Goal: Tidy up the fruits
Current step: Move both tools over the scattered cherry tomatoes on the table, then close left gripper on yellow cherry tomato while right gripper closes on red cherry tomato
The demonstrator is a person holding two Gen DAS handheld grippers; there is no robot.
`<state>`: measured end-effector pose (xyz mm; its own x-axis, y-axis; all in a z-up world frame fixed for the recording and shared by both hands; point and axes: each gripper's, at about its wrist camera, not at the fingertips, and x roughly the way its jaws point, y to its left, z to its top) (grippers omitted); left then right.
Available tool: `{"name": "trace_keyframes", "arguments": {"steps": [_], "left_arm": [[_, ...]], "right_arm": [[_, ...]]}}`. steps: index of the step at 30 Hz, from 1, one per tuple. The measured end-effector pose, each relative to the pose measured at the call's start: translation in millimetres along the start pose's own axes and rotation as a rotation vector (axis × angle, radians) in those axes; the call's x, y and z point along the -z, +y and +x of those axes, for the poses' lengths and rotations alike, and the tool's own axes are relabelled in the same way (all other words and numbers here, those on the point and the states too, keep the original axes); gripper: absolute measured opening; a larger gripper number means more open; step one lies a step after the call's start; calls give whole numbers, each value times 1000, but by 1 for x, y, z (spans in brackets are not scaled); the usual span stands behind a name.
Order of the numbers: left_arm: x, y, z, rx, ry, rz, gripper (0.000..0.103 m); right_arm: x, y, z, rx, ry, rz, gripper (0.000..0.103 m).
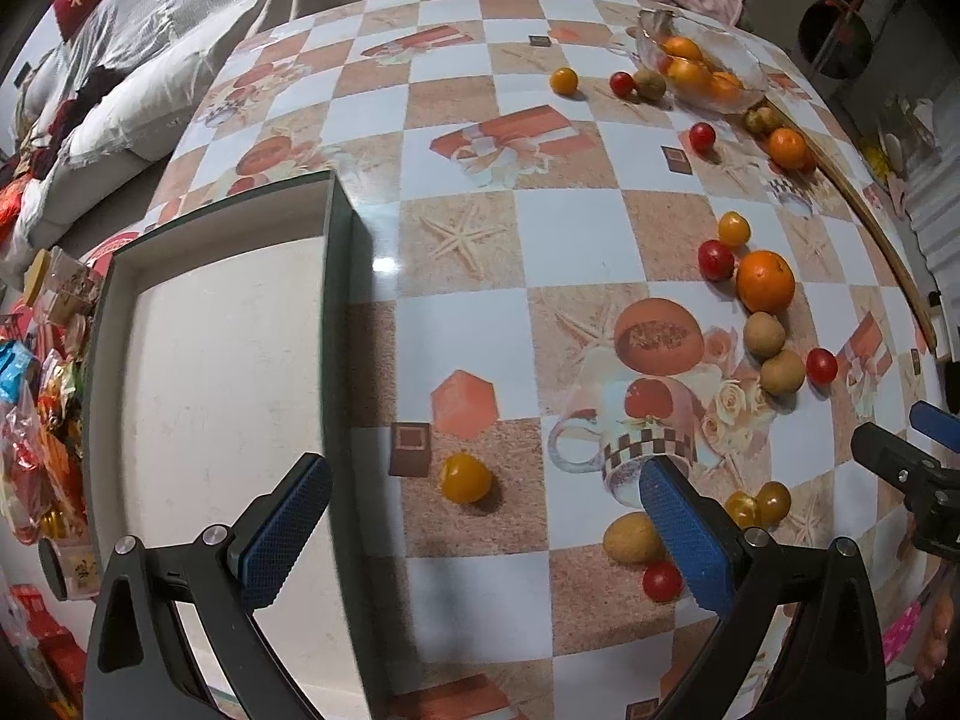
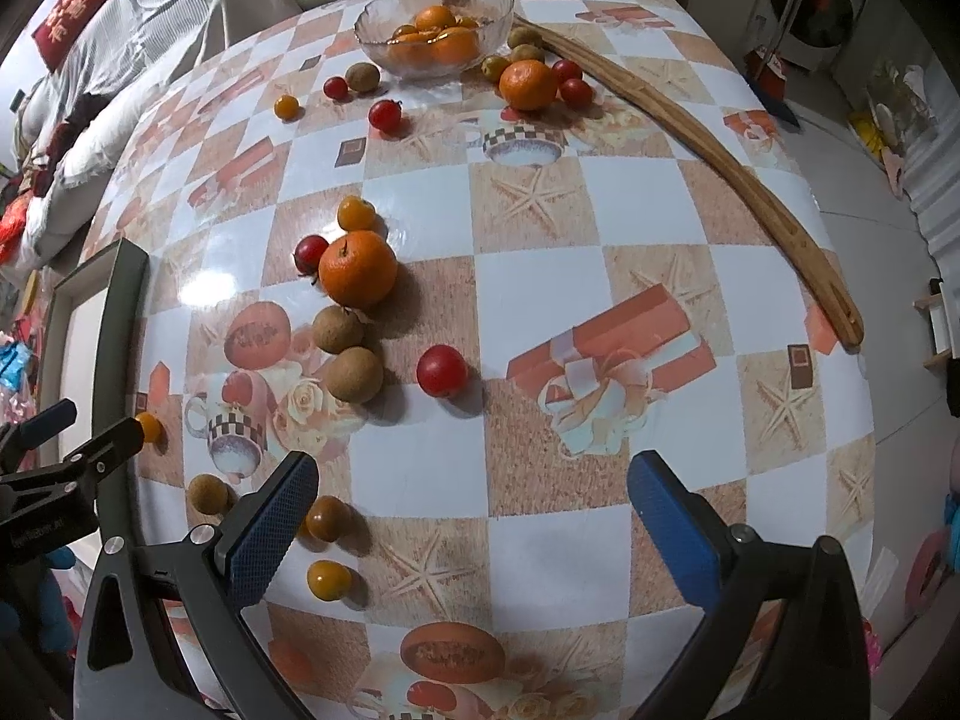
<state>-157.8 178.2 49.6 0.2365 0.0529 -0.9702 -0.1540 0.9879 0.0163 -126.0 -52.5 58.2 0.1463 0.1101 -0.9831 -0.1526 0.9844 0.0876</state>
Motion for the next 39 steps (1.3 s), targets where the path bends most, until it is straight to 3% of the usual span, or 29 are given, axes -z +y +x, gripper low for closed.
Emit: {"name": "trace_keyframes", "arguments": {"steps": [21,30,33,39], "left_arm": [[7,-4,29,22,10,14,103],[10,-4,36,-1,0,56,103],[12,-6,41,7,22,67,87],[14,-6,43,24,22,53,86]], "right_arm": [[-5,4,18,0,12,-31,102],[-12,9,36,12,14,-101,81],[-16,12,41,26,9,-125,76],[-23,22,45,56,-27,-185,68]]}}
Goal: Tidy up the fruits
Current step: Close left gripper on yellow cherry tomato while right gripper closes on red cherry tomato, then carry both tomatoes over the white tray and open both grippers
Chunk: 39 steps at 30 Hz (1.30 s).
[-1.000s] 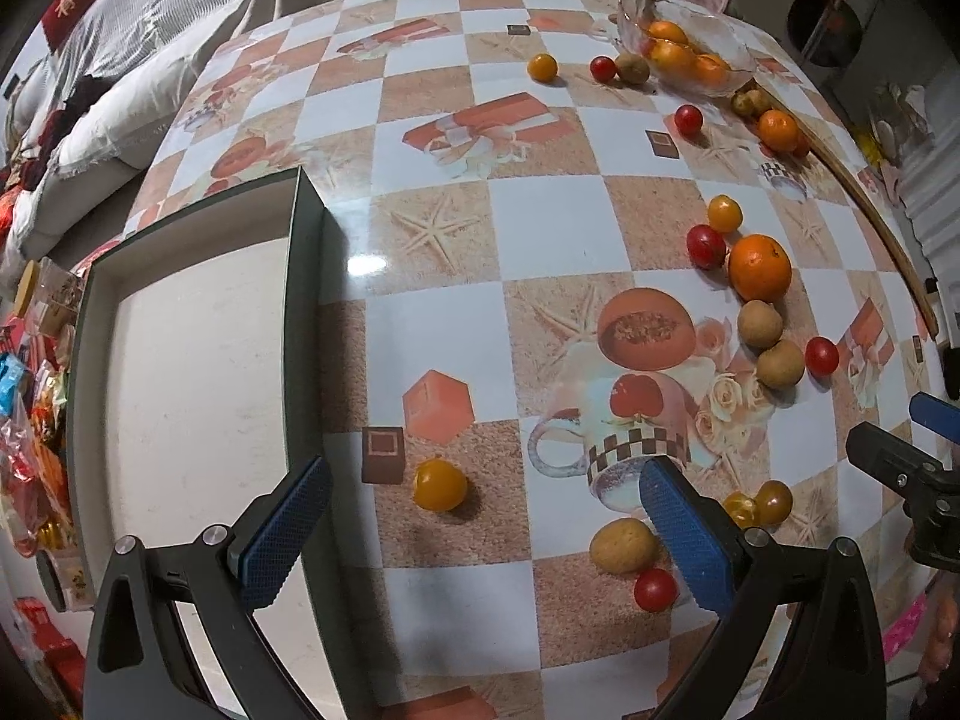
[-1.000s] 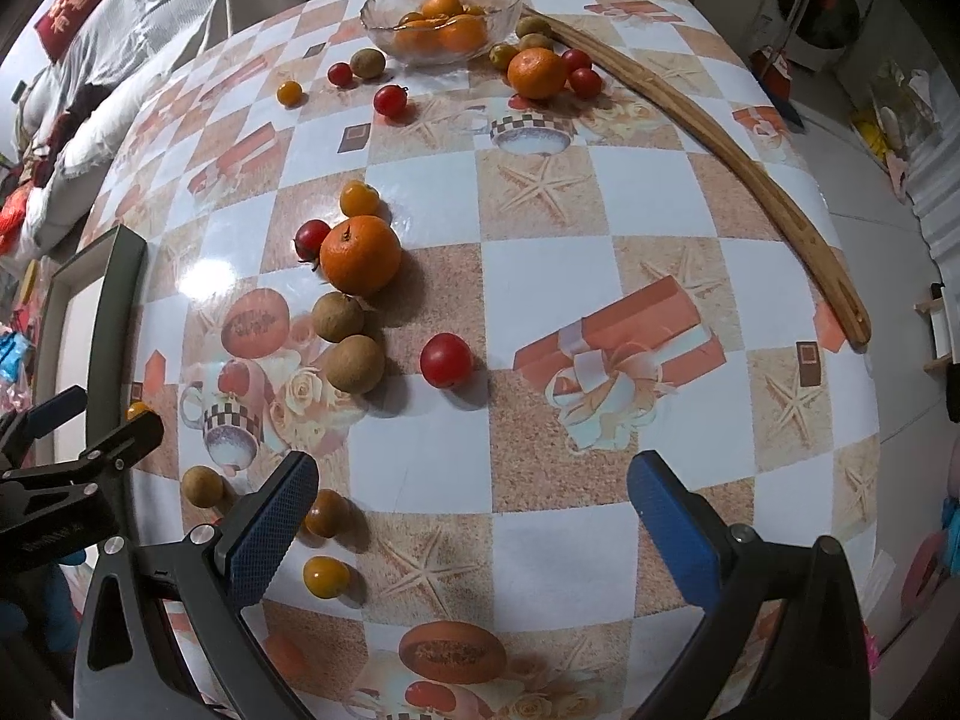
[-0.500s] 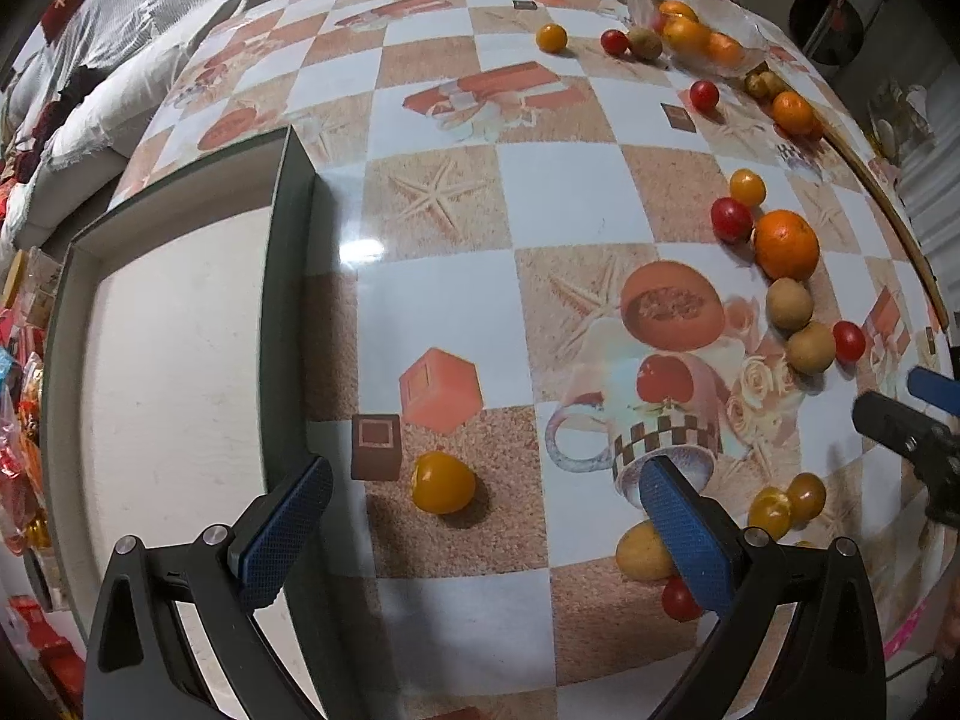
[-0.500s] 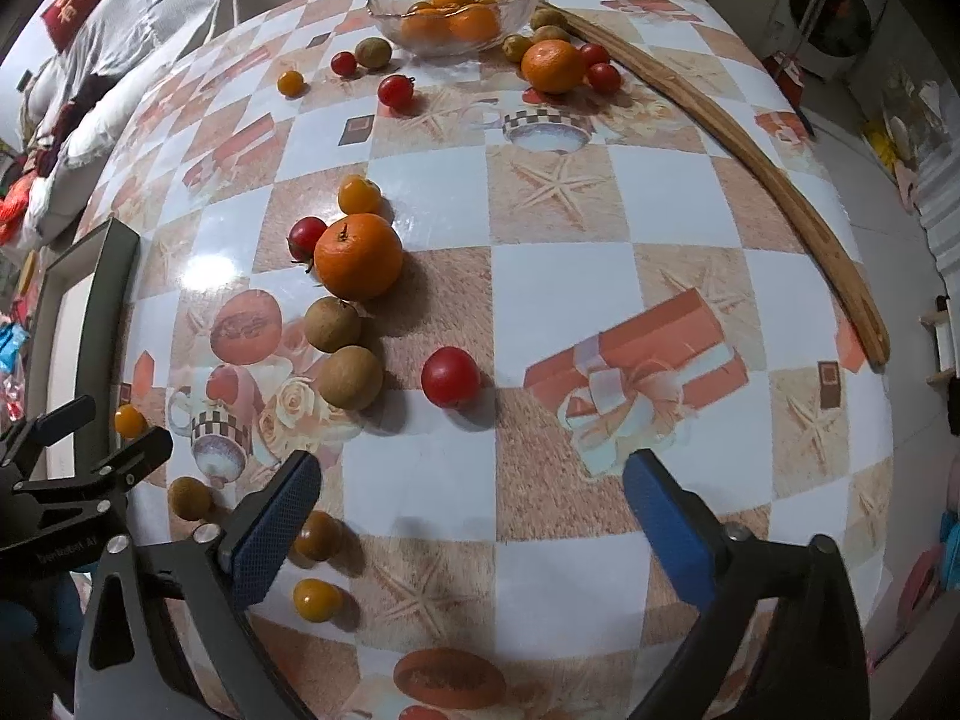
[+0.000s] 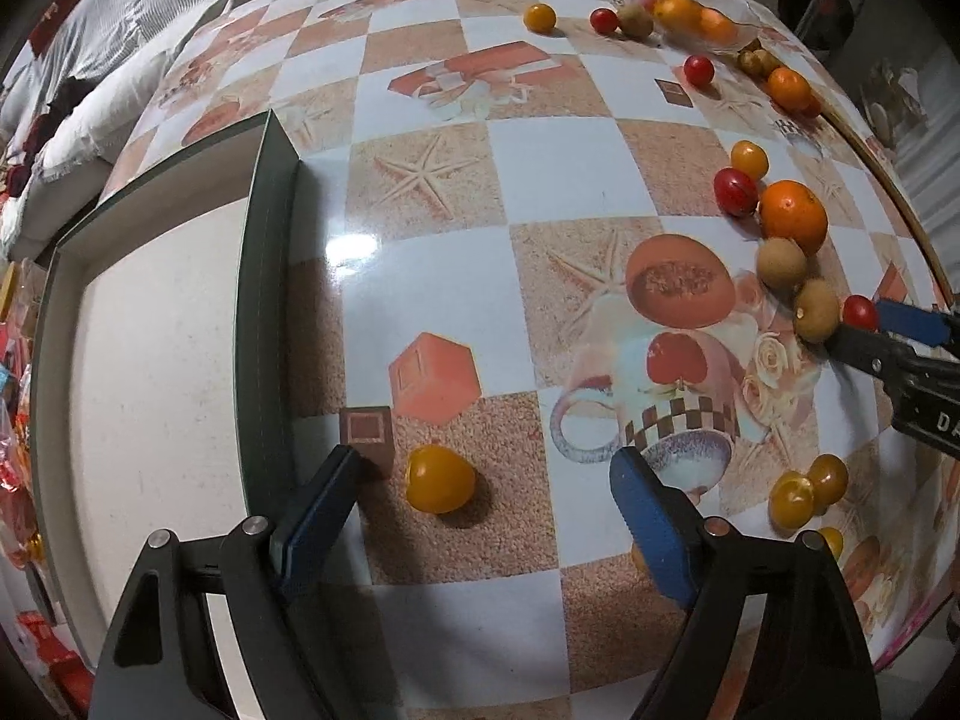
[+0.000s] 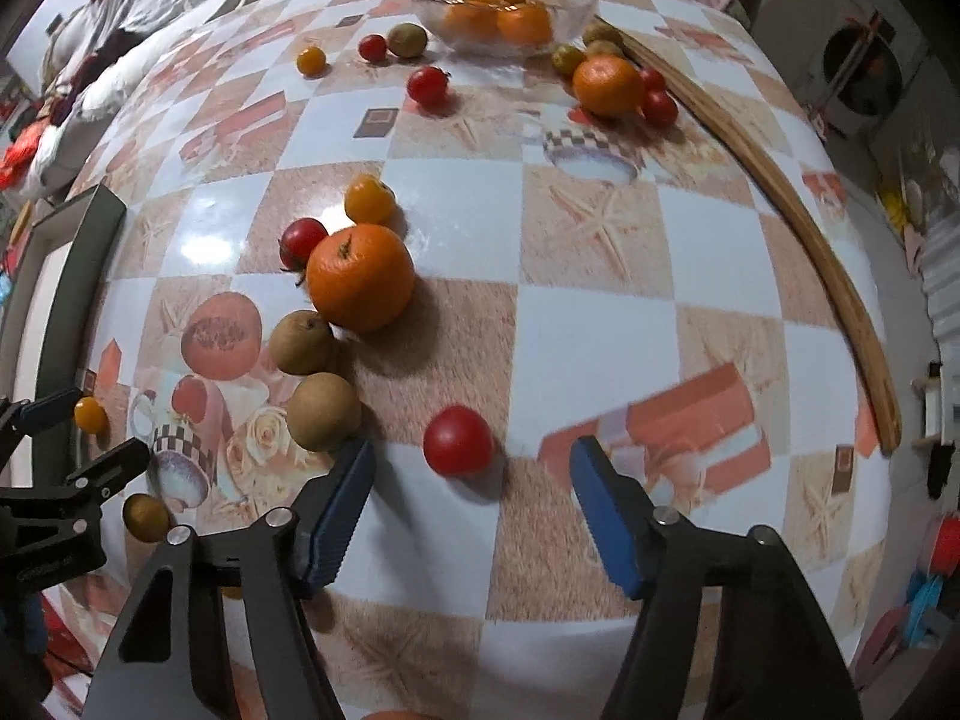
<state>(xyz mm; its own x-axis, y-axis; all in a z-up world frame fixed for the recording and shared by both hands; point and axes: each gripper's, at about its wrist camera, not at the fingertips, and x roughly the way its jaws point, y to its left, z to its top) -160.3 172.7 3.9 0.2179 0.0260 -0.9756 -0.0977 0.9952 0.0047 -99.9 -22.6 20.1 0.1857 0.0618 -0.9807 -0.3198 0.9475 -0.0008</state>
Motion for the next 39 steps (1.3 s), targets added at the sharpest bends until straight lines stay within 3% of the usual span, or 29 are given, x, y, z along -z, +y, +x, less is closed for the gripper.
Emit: {"name": "trace_keyframes", "arguments": {"steps": [5,7,8,10,11,19,27,33,39], "left_arm": [[3,4,-3,11,-2,-11,72],[5,7,-6,10,-5,-28,57],[5,10,-8,8,-5,-35,53],[6,16,-11,7,1,-55,29],[6,18,-11,9,6,-62,23],[8,23,-12,50,17,-77,22],[-2,16,-40,88,-32,-76,22],[-14,41,-62,100,-85,-122,22],[-8,94,-77,68,-122,-198,22]], "right_arm": [[-9,10,0,10,-22,-40,48],[-12,15,0,5,-30,-53,22],[-13,17,0,-2,-30,-49,22],[-13,15,-1,-28,-30,-23,22],[-10,10,-3,-42,-30,-8,22],[5,-3,-16,-109,-22,74,22],[2,-3,-40,-166,-29,99,22],[-15,26,-53,-205,-42,58,22],[-36,84,-61,-275,-56,-30,22]]}}
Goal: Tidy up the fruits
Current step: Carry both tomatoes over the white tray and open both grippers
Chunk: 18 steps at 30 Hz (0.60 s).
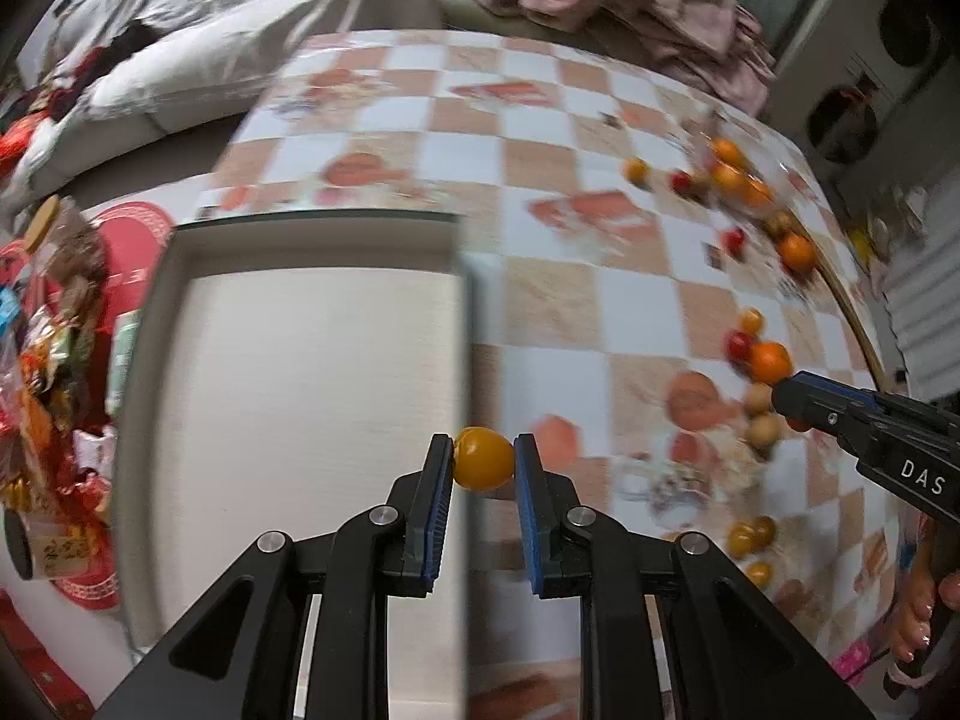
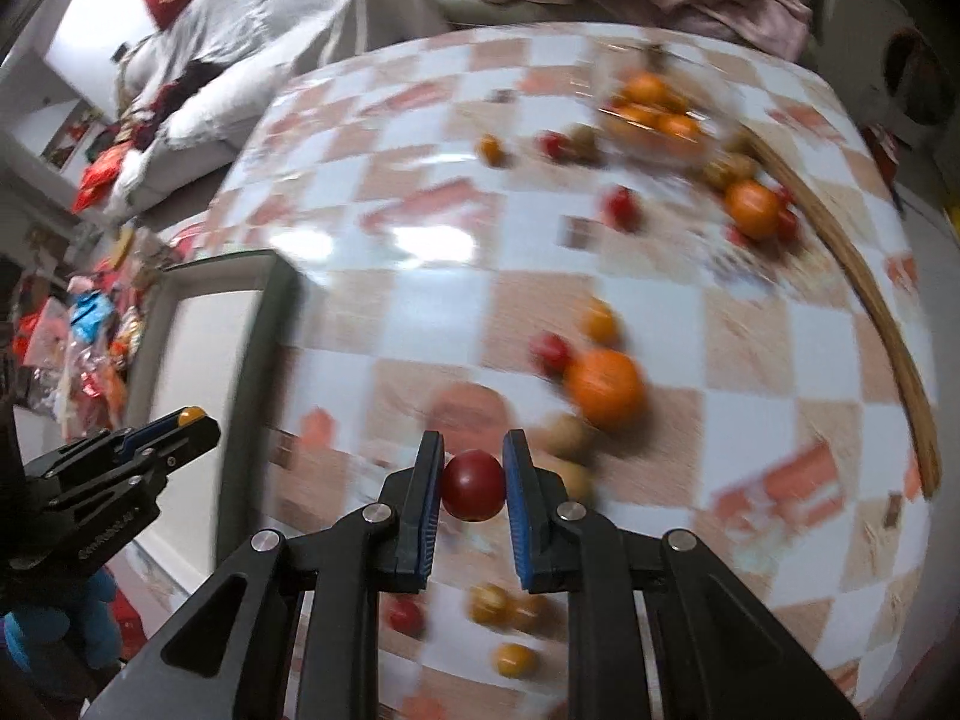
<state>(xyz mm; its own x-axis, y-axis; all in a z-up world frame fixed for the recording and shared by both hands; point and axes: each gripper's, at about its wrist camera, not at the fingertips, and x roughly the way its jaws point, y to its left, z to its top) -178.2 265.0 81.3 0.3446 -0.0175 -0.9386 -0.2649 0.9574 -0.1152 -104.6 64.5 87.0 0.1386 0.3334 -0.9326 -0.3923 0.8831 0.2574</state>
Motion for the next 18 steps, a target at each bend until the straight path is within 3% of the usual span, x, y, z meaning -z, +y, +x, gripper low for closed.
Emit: {"name": "trace_keyframes", "arguments": {"steps": [11,18], "left_arm": [[-4,104,15,-132,-7,-132,22],[-2,129,43,-180,26,-132,22]], "right_arm": [[-48,124,61,-128,43,-163,22],[-60,170,113,-105,106,-230,22]]}}
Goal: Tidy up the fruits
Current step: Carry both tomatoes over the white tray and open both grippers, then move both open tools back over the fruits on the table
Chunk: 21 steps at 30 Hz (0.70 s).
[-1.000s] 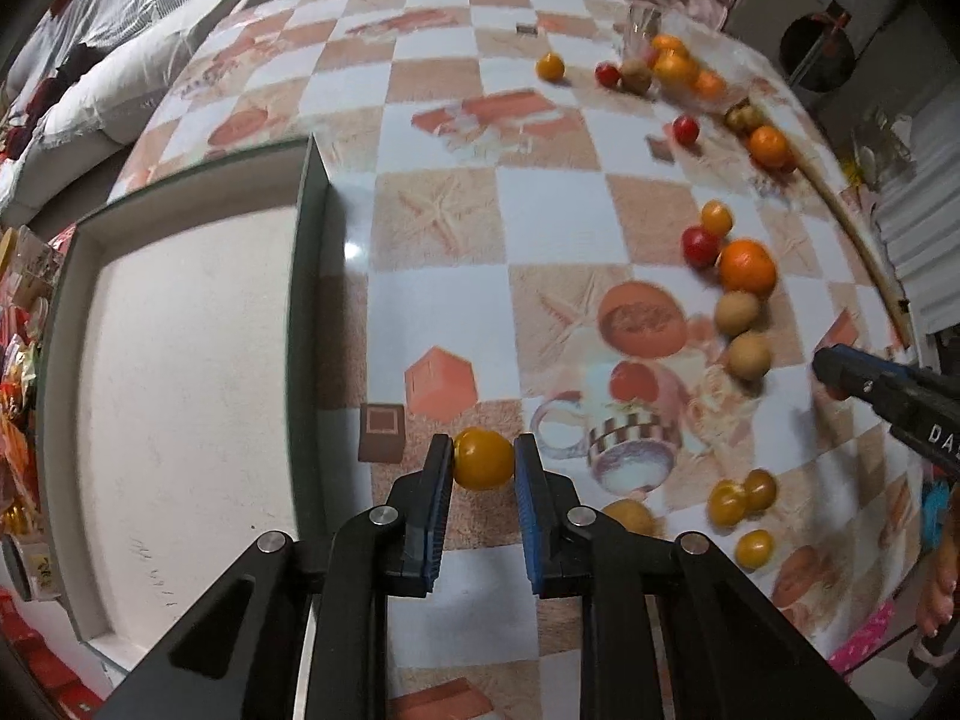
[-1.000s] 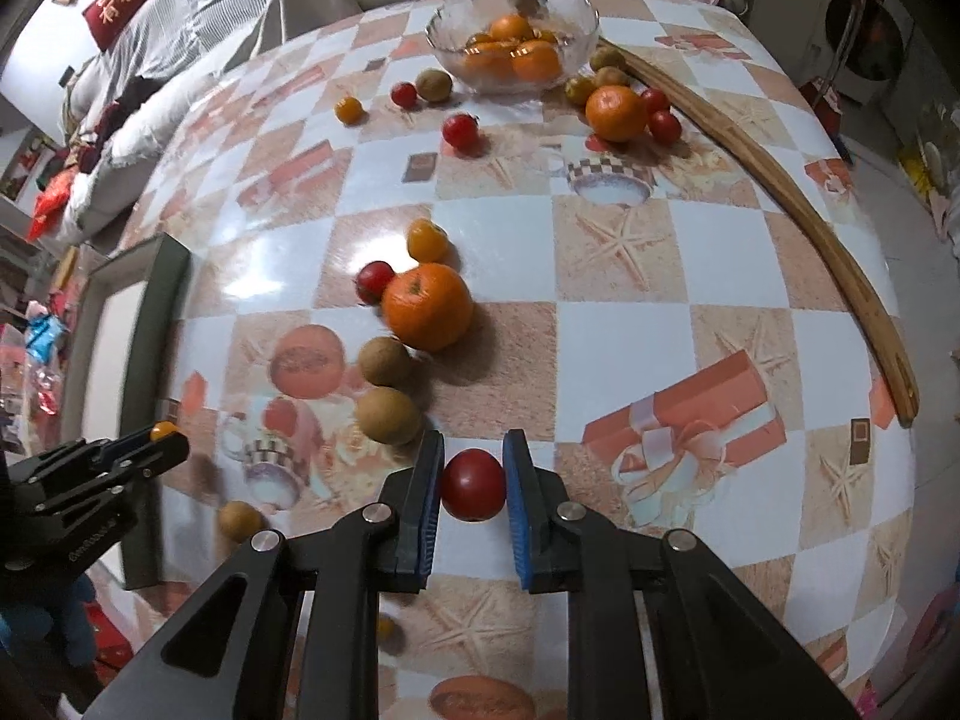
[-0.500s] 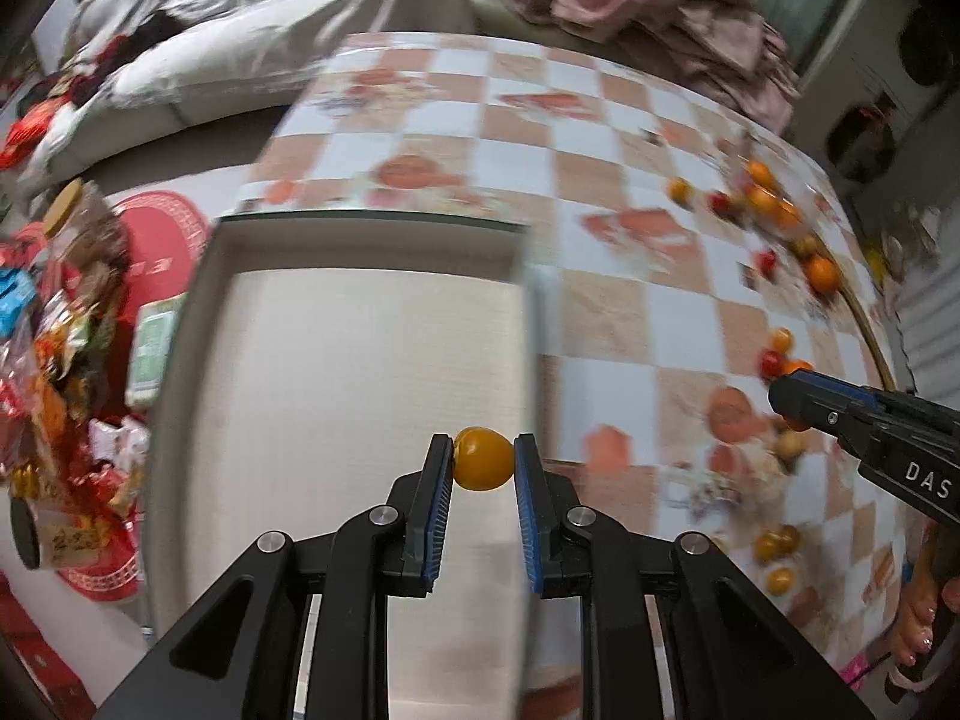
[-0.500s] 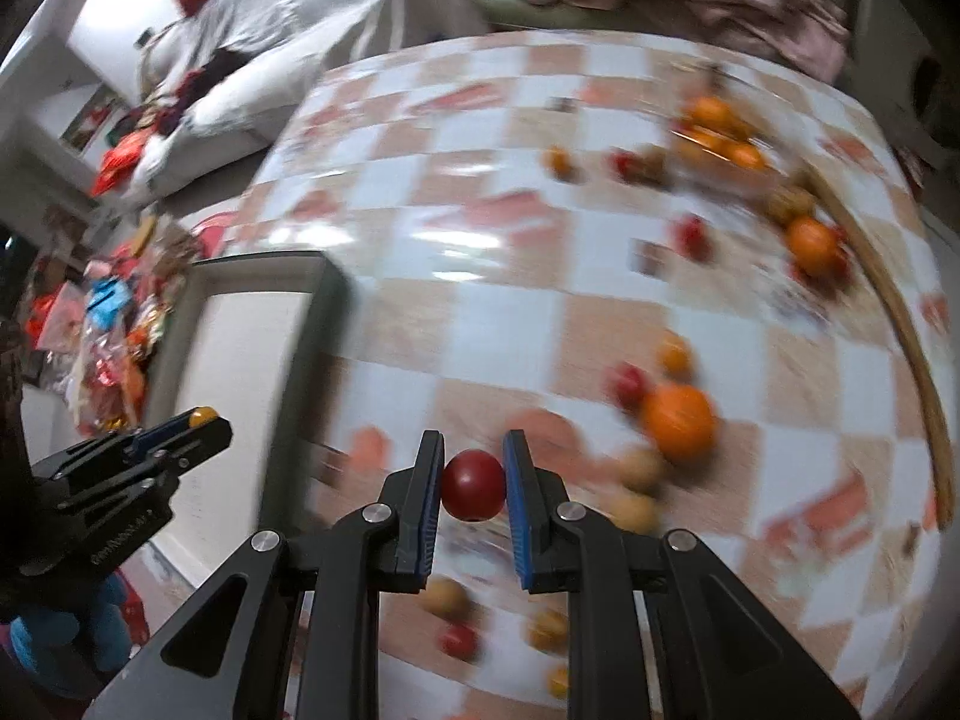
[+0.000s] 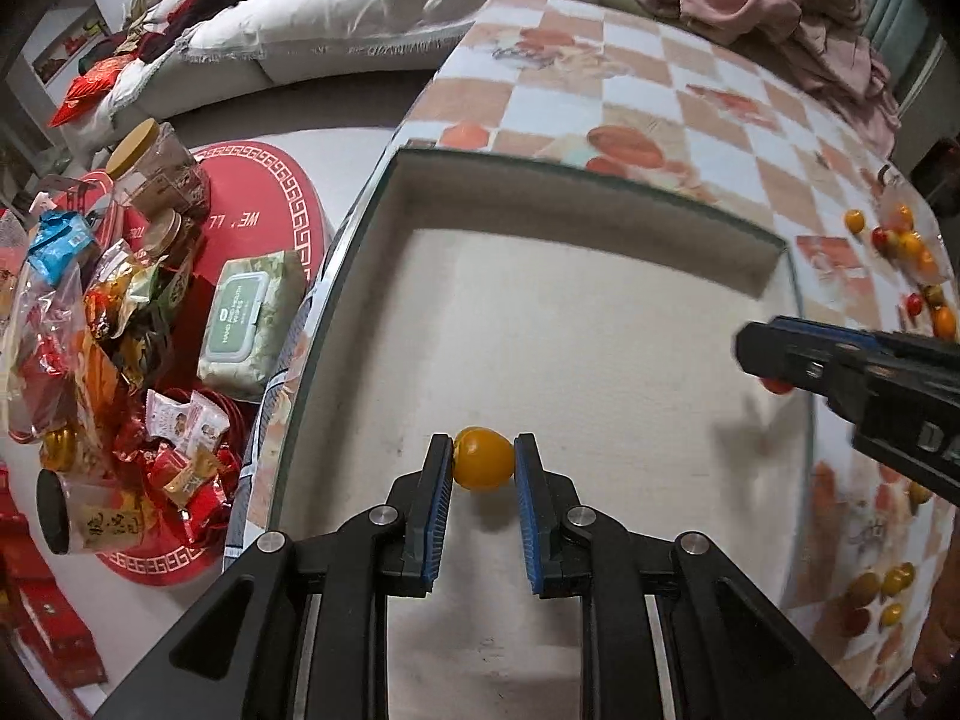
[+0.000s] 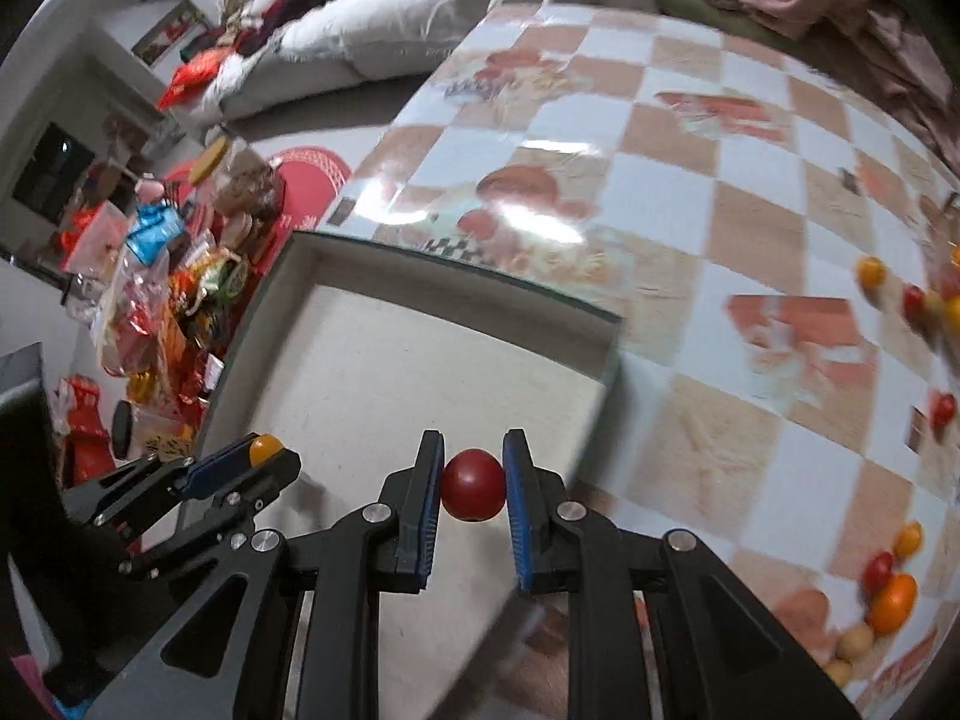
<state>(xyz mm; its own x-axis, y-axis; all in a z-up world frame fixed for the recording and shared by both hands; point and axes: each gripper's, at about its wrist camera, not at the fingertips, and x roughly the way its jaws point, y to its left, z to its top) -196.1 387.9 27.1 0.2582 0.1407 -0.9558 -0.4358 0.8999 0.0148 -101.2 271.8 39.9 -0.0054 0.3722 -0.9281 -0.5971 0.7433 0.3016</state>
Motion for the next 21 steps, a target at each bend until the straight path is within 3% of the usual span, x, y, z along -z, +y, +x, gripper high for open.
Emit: {"name": "trace_keyframes", "arguments": {"steps": [8,9,10,11,12,16,21], "left_arm": [[7,-3,8,-9,19,20,25],[7,-4,8,-12,19,25,41],[7,-4,7,-15,16,25,70],[7,-4,4,-25,-2,22,78],[8,-4,0,-34,-30,23,80],[9,-6,1,-43,-11,47,80],[14,-11,-7,-50,-1,75,80]], "right_arm": [[-3,6,30,54,54,-37,23],[-2,7,30,58,49,-41,23],[-2,8,31,62,50,-46,24],[-2,8,31,62,51,-49,24],[-2,8,31,50,53,-48,28],[-4,8,23,15,29,-25,68],[0,0,-11,-27,-55,32,78]]}}
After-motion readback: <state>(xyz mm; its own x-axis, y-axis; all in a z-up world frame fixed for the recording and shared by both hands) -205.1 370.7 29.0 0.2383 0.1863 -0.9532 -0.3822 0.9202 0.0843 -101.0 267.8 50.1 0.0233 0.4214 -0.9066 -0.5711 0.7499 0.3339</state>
